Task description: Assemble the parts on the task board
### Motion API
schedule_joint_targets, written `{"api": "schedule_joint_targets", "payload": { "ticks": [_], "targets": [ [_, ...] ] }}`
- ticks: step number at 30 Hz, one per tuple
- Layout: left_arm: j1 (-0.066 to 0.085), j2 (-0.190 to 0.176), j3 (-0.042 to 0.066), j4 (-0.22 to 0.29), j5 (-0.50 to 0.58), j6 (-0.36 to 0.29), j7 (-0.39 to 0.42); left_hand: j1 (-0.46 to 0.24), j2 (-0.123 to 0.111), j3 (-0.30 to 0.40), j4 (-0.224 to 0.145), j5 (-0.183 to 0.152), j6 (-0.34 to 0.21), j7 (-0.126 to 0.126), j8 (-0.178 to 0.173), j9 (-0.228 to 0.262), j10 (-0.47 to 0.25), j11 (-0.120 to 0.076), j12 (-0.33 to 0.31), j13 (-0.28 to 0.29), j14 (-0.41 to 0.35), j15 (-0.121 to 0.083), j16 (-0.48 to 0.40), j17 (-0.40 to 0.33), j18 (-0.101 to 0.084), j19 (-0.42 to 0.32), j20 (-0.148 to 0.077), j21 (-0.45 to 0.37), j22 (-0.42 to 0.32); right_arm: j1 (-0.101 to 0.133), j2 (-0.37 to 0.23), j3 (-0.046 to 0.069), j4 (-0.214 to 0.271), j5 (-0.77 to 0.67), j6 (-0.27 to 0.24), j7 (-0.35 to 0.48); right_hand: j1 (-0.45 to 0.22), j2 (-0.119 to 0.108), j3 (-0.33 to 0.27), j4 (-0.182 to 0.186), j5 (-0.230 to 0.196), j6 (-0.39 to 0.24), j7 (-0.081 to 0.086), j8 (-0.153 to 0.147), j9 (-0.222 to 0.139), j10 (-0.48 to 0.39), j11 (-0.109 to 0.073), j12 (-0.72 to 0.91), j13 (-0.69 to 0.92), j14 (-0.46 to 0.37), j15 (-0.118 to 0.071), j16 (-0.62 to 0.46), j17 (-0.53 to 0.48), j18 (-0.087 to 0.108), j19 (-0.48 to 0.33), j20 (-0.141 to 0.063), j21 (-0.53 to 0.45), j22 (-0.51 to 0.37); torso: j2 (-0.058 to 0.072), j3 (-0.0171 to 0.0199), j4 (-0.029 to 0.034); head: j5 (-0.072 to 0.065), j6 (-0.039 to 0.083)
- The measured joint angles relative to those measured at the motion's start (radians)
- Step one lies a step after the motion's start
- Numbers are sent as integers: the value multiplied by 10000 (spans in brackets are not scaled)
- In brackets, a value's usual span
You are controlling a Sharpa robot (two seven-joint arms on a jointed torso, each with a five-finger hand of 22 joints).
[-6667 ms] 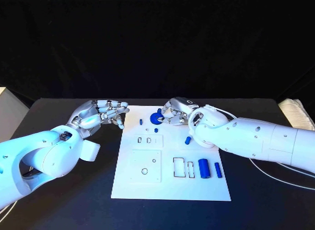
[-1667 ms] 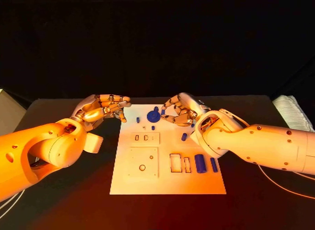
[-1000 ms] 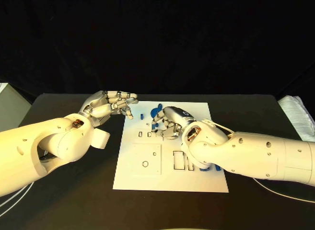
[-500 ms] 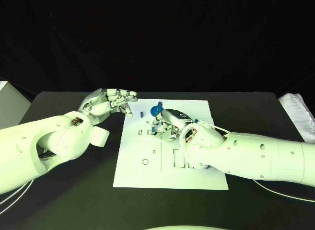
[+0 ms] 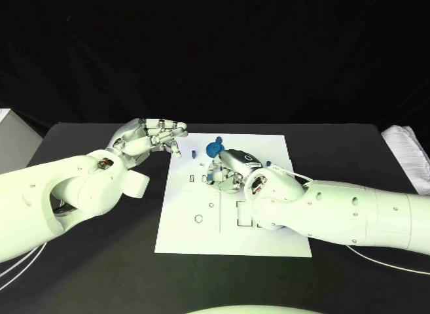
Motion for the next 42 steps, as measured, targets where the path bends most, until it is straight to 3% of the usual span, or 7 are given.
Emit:
{"api": "schedule_joint_targets", "payload": {
  "ticks": [11, 21, 29, 42],
  "targets": [
    [0, -3, 0, -6, -1, 2, -5, 0, 0, 0, 0, 0, 0, 0, 0, 7, 0, 0, -1, 0, 0, 0, 0, 1, 0, 1, -1, 0, -1, -13, 23, 9, -61, -68, 16, 3, -4, -5, -1, 0, 0, -3, 3, -5, 10, 0, 0, 0, 0, 0, 0, 0, -1, 1, 38, -37, 0, -2, -12, -6, -6, 21, -40],
    [0, -19, -1, -7, -1, 3, -9, 0, 0, 0, -1, 0, 0, 0, 0, 6, 0, 0, 0, 0, 0, 0, 0, -12, 1, -36, -38, 0, 9, -26, 11, 1, -104, -61, 48, 37, -328, -328, -43, 42, 66, -252, 75, 4, -31, 0, 0, -59, 3, 1, 0, 0, -2, 2, 38, -37, -62, -3, -12, -10, -12, 26, -48],
    [0, -53, -1, -13, -1, 3, -11, 0, 0, 0, -1, 0, 0, 0, 0, 5, 0, 0, -1, 0, 0, 0, 0, -11, 2, -36, -38, 0, 8, -29, 6, -2, -138, -30, 132, 88, -442, -442, -112, 112, 66, -389, 140, 4, -64, 0, 0, -194, 8, 1, 1, 0, -3, 2, 38, -37, -156, -4, -12, -12, -12, 22, -48],
    [0, -78, -1, -17, -1, 3, -16, 0, 0, 0, -1, 0, 0, 0, 0, 3, 0, 0, -1, 0, 0, 0, 0, -10, 1, -36, -37, 0, 6, -29, 10, -2, -137, 26, 140, 185, -591, -485, -354, 293, -410, -773, 232, -119, -155, -8, 136, -398, 6, -1, 75, 0, -3, 2, 36, 41, -272, 0, -6, -7, -8, 7, -70]
  ]
}}
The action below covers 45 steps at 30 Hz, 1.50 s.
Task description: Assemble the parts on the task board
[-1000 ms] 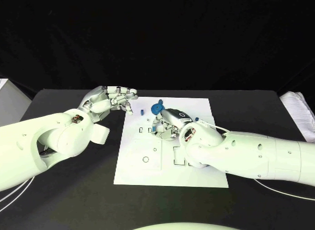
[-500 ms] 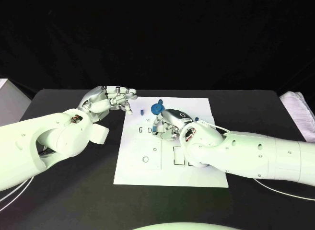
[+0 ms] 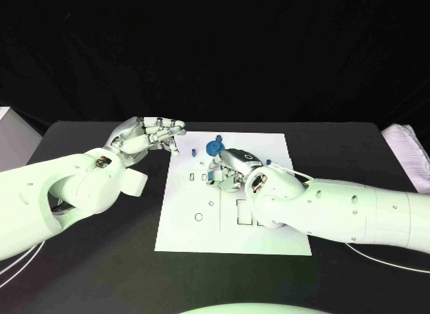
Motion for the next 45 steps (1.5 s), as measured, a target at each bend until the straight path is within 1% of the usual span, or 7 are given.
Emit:
{"api": "schedule_joint_targets", "payload": {
  "ticks": [8, 14, 18, 24, 30, 38, 45],
  "targets": [
    [0, 25, 0, -44, -1, 4, -14, 0, 0, 9, 48, 0, -3, 3, 0, -1, 0, 0, 40, 0, 0, 0, 6, -11, 0, -27, 27, 43, 2, 0, -90, 0, 111, 18, -95, 57, -53, -53, -703, 294, -494, -293, 104, -58, -75, -26, 47, -106, -1, 0, 71, 0, 0, 2, 1, 71, -58, 3, -2, 1, 1, 0, 20],
    [0, 96, 0, -198, -147, 8, -160, -225, -168, -285, 356, 0, -20, -46, 49, 87, 457, -116, 548, 214, 251, -83, 433, 57, 0, 47, -38, 280, 88, 28, -574, 28, 594, 37, -428, 226, 18, 128, -2102, 474, -164, -638, 217, -253, -178, -1, 178, -198, -2, 16, 158, 0, -1, 3, 1, 142, -138, 3, -20, 13, -15, 35, 41],
    [2, 211, 0, -411, -376, 5, -379, -280, -199, -568, 681, 0, 334, -258, 790, 421, 1097, -418, 1864, 965, 1126, -359, 1677, 839, -1, 586, -293, 1046, 468, 230, -1009, 80, 929, 298, -625, 706, 357, 466, -2336, 463, 131, -656, 235, -271, -195, 0, 179, -235, -2, 17, 158, 0, -1, 3, 1, 142, -257, 2, -53, 29, -52, 63, 78],
    [31, 499, 0, -937, -1054, 239, -1036, -221, -140, -534, 876, 0, 653, -785, 2343, 1452, 899, -948, 5045, 3210, 3204, -841, 4705, 4660, -1, 1245, -703, 2764, 2085, 699, -1723, 134, 1384, 1052, -571, 1827, 706, 696, -2155, 395, 516, -385, 113, -3, -117, 1, 179, -273, -2, 17, 158, -39, -1, 2, 1, 142, -460, 1, -177, 64, -127, 145, 70],
    [447, 1026, -2, -1584, -2478, 1060, -2355, -573, -64, -302, 1598, 0, 68, -852, 3324, 2443, -7, -995, 7093, 4710, 3691, -856, 5539, 5931, -2, 1364, -747, 3507, 2868, 1171, -2440, 175, 1537, 2222, -505, 2412, 769, 759, -2072, 424, 593, -381, 109, 49, -105, 1, 179, -274, -3, 16, 158, -39, -1, 2, 1, 141, -462, 1, -348, 99, -162, 220, -20],
    [955, 1968, -32, -2314, -4865, 2085, -4489, -1477, -160, -747, 2096, 0, -358, -783, 3836, 2999, -288, -894, 7823, 5149, 3987, -804, 5914, 6646, 0, 1363, -748, 3761, 3151, 1587, -2981, 205, 1193, 3796, -567, 2677, 723, 806, -2045, 450, 786, -382, 108, 118, -95, 0, 178, -274, -3, 17, 158, -39, 7, 2, 1, 142, -462, -1, -565, 141, -187, 358, -143],
    [1188, 2876, -238, -2993, -6237, 2815, -6121, -1599, -38, -830, 2097, 0, -415, -840, 4186, 3316, -396, -928, 8183, 5347, 4079, -824, 6044, 6928, 0, 1416, -695, 3959, 3355, 1656, -3068, 200, 948, 4397, -656, 2692, 724, 804, -2045, 450, 787, -382, 108, 118, -95, 0, 178, -273, -3, 17, 157, -39, 7, 2, 1, 141, -461, -2, -669, 186, -189, 437, -247]
  ]
}}
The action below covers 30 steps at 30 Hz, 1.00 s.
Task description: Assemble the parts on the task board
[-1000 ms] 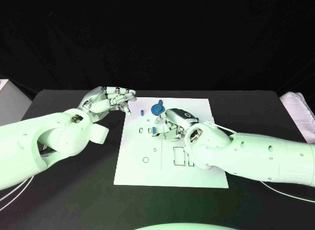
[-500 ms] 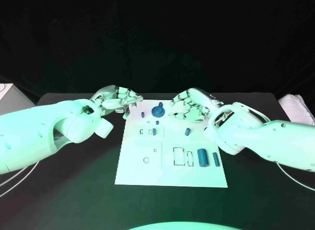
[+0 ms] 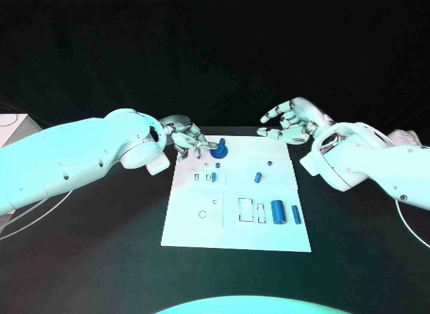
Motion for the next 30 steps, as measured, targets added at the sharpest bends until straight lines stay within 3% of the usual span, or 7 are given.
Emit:
{"api": "schedule_joint_targets", "payload": {
  "ticks": [8, 18, 25, 28, 30],
  "targets": [
    [122, 778, -126, -678, -928, 880, -1265, -299, 141, -235, 43, 0, -72, -32, 307, 321, -73, -70, 220, 81, 71, 0, 68, 128, 1, -1, -1, 102, 110, 11, 9, -1, -57, 261, -23, -24, 0, 0, 0, 0, 20, 0, 0, 0, 0, 0, 0, 0, -1, 0, 0, -39, -1, 0, 0, 0, 0, -1, -8, 15, -4, 25, -37],
    [142, 1498, -205, -1404, -1453, 1552, -1842, -627, 259, -427, 40, 0, -158, -86, 448, 538, -144, -71, 331, 113, 71, 0, 105, 178, 0, -1, 0, 150, 173, 15, 69, -2, -98, 372, -21, -102, 0, 0, 0, 0, 38, 0, -1, 0, -1, -1, -1, 0, -1, 0, 0, -39, -2, 0, 0, 0, 0, -2, 35, -12, -13, -10, -90],
    [142, 1790, -221, -1727, -1592, 1974, -1987, -668, 219, -454, 13, 0, -158, -86, 487, 573, -143, -71, 331, 121, 70, 0, 105, 177, 1, -1, -1, 189, 185, 15, 96, -2, -119, 389, -14, -170, 0, 0, 0, 0, 93, 0, -1, 0, -1, -1, -1, 0, -1, 0, 0, -39, -3, 0, 0, -1, 0, 4, 67, -12, -37, -20, -133],
    [143, 1822, -225, -1824, -1636, 2164, -2022, -667, 219, -453, 13, 0, -192, -51, 487, 582, -143, -71, 331, 121, 70, 0, 105, 177, -159, -1, 0, 189, 201, 15, 103, -2, -133, 397, -12, -206, 0, 0, 0, 0, 93, -1, -1, -1, -1, -1, -1, 0, -1, 0, 0, -39, -3, 0, 0, 0, 0, 6, 77, -12, -40, -42, -161],
    [143, 1839, -227, -1859, -1644, 2261, -2038, -667, 219, -454, 13, 0, -193, -50, 487, 583, -143, -71, 331, 121, 70, 1, 105, 176, -159, -1, -1, 189, 203, 15, 111, -2, -142, 401, -11, -224, 0, 0, 0, 0, 93, 0, -1, 0, -1, -1, -1, 0, -1, 0, 0, -39, -4, 1, 0, 0, 0, 6, 81, -9, -38, -58, -173]
  ]
}}
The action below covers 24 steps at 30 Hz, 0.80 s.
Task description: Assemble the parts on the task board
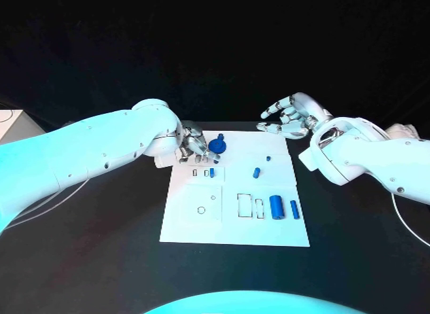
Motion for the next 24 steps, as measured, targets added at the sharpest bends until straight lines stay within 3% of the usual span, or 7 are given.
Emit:
{"api": "schedule_joint_targets", "payload": {
  "ticks": [12, 24],
  "targets": [
    [-36, 200, -92, -214, -49, 557, -31, 0, 0, 1, 0, 0, 0, 0, 0, 14, 0, 0, 0, -1, -1, 0, 0, 9, 0, 0, 0, -1, -1, 0, 75, 0, -47, 27, 4, -94, 0, 0, 0, 0, 60, -33, 32, 0, -1, 0, 0, 0, 0, 0, 0, 0, -1, 0, 0, 0, -41, -2, 2, 3, 16, -52, -91],
    [-133, 349, -151, -433, -58, 695, -21, -39, 40, 1, 0, 0, 0, 0, 51, 43, -71, 0, -1, -2, -1, 0, -1, 8, 0, -1, 0, -1, -2, 0, 95, 0, -78, 36, 13, -144, 0, 0, 28, -28, 60, -33, 32, 0, -3, 0, 0, 0, 0, 0, 0, 0, -2, 0, 0, 0, -41, -4, 2, 10, 12, -30, -125]
  ]
}}
